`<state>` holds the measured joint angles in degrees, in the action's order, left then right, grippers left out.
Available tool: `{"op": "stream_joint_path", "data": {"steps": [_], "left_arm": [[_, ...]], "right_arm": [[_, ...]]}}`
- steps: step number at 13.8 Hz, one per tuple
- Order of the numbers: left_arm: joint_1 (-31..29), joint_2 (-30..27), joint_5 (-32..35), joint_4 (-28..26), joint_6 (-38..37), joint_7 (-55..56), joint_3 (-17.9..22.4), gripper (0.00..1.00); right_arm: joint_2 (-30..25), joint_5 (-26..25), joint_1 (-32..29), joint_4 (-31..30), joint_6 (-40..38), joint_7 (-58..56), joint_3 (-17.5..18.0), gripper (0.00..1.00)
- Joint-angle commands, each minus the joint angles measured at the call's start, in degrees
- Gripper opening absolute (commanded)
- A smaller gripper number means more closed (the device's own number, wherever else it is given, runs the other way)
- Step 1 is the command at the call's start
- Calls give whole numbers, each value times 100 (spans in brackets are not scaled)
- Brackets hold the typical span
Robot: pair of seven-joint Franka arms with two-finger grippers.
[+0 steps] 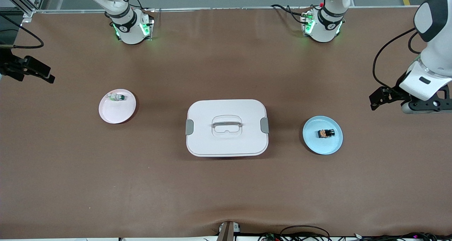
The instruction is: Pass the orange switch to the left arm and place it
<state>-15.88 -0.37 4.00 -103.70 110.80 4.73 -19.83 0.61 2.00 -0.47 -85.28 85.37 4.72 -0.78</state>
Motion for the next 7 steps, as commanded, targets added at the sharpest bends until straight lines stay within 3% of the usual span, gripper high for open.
{"op": "stream_joint_path", "data": {"steps": [1,7], "left_arm": [[-21,-122,-154,156,-348,-139,-3,100],[23,19,-162,429,-393,-130,58,100]], "right_arm": [[-157,-77,30,-173,85,-59,-10,100],[-157,-77,12,-173,102,-191,-19,100]]}}
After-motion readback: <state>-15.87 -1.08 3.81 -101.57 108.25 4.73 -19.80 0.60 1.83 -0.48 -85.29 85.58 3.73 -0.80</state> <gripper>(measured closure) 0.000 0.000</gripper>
